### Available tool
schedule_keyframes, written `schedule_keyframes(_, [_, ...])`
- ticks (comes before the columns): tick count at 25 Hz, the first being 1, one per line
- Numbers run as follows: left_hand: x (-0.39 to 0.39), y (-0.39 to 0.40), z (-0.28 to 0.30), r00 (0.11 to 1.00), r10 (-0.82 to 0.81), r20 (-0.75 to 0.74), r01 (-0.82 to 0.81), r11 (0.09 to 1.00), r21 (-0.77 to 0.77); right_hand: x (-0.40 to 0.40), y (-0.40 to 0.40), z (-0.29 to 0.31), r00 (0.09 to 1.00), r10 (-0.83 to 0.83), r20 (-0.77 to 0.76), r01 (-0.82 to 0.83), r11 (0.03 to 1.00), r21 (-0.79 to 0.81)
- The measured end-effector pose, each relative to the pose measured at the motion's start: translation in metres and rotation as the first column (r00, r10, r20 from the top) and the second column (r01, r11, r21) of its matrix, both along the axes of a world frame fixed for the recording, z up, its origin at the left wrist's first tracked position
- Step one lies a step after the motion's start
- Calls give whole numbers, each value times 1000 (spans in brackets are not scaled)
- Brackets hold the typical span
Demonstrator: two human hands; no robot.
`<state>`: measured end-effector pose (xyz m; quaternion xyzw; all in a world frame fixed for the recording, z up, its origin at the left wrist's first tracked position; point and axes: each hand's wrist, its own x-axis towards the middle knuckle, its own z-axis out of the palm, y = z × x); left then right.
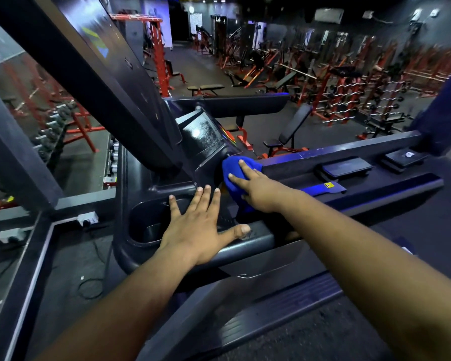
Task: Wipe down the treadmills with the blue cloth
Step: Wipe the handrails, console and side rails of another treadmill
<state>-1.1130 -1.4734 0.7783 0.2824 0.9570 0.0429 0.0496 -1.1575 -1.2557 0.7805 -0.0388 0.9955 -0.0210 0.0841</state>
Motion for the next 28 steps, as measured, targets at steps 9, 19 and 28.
schedule_keyframes(9, [0, -9, 1, 1000, 9, -14, -5, 955, 296, 44, -5, 94, 998, 43, -37, -45, 997, -57])
schedule_keyframes(19, [-7, -18, -3, 999, -2, 46, -28, 770, 637, 32, -93, 7, 989, 138, 59, -132, 986, -104])
schedule_keyframes(28, [4, -19, -2, 973, -223, -68, 233, 931, 281, 130, -23, -10, 925, -76, -372, 57, 996, -62])
